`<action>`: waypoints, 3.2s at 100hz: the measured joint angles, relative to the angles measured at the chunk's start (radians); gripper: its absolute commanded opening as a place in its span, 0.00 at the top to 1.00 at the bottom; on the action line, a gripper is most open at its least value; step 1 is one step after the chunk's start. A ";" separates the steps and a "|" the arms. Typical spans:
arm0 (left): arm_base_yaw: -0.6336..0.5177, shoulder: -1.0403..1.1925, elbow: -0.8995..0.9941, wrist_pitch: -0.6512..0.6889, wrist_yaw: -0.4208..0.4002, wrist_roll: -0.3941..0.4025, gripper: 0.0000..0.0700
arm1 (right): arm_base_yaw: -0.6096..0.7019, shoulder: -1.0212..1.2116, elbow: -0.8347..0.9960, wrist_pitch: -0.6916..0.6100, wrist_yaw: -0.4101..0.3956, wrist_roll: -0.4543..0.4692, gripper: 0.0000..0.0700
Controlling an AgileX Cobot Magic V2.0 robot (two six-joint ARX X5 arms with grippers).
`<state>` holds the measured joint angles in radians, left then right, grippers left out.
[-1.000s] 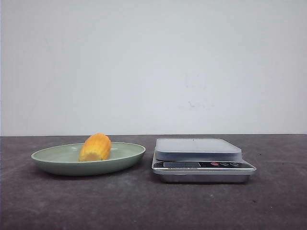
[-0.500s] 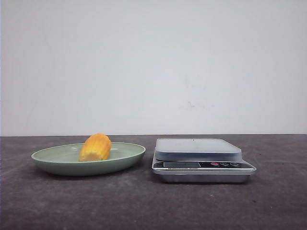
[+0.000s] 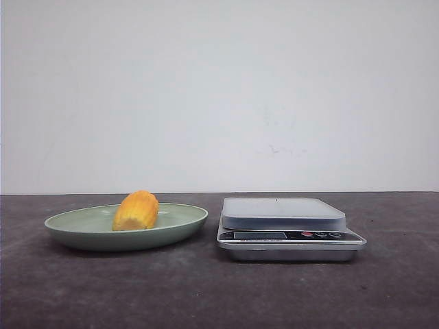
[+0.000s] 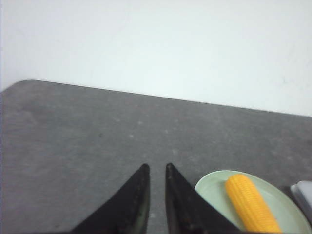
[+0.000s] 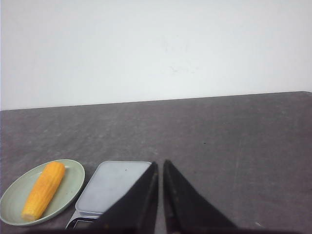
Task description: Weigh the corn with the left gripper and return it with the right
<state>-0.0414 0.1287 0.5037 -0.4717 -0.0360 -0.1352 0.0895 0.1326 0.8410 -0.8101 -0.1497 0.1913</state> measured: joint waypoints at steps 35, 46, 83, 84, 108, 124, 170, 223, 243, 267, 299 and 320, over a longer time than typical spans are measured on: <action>0.044 -0.121 -0.407 0.315 0.088 0.012 0.98 | 0.000 0.000 0.000 0.002 0.000 0.000 0.98; 0.043 -0.124 -0.452 0.326 0.095 0.013 0.98 | 0.000 0.000 0.000 0.003 -0.001 0.000 0.98; 0.043 -0.124 -0.472 0.292 0.095 0.039 0.98 | 0.000 0.000 0.000 0.006 -0.001 0.000 0.98; 0.043 -0.124 -0.472 0.292 0.095 0.040 0.98 | 0.000 0.000 0.000 0.006 -0.001 0.000 0.98; 0.043 -0.124 -0.472 0.292 0.095 0.040 0.98 | 0.000 0.000 0.000 0.006 -0.001 0.000 0.98; 0.043 -0.124 -0.472 0.292 0.095 0.040 0.98 | 0.000 0.000 0.000 0.006 -0.001 0.000 0.98; 0.043 -0.124 -0.472 0.292 0.095 0.041 0.98 | -0.013 -0.007 -0.040 0.099 0.024 -0.090 0.98; 0.043 -0.124 -0.472 0.292 0.095 0.043 0.98 | -0.131 -0.127 -0.756 0.674 0.049 -0.143 0.98; 0.043 -0.124 -0.472 0.292 0.095 0.043 0.98 | -0.123 -0.127 -0.827 0.668 0.047 -0.143 0.98; 0.043 -0.124 -0.472 0.292 0.095 0.043 0.98 | -0.119 -0.127 -0.827 0.643 0.045 -0.154 0.98; 0.043 -0.124 -0.472 0.292 0.095 0.043 0.98 | -0.118 -0.127 -0.827 0.646 0.045 -0.154 0.98; 0.043 -0.124 -0.472 0.292 0.095 0.043 0.98 | -0.118 -0.127 -0.827 0.646 0.046 -0.154 0.98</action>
<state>0.0017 0.0051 0.0315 -0.1799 0.0589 -0.0925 -0.0288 0.0051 0.0139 -0.1638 -0.1040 0.0376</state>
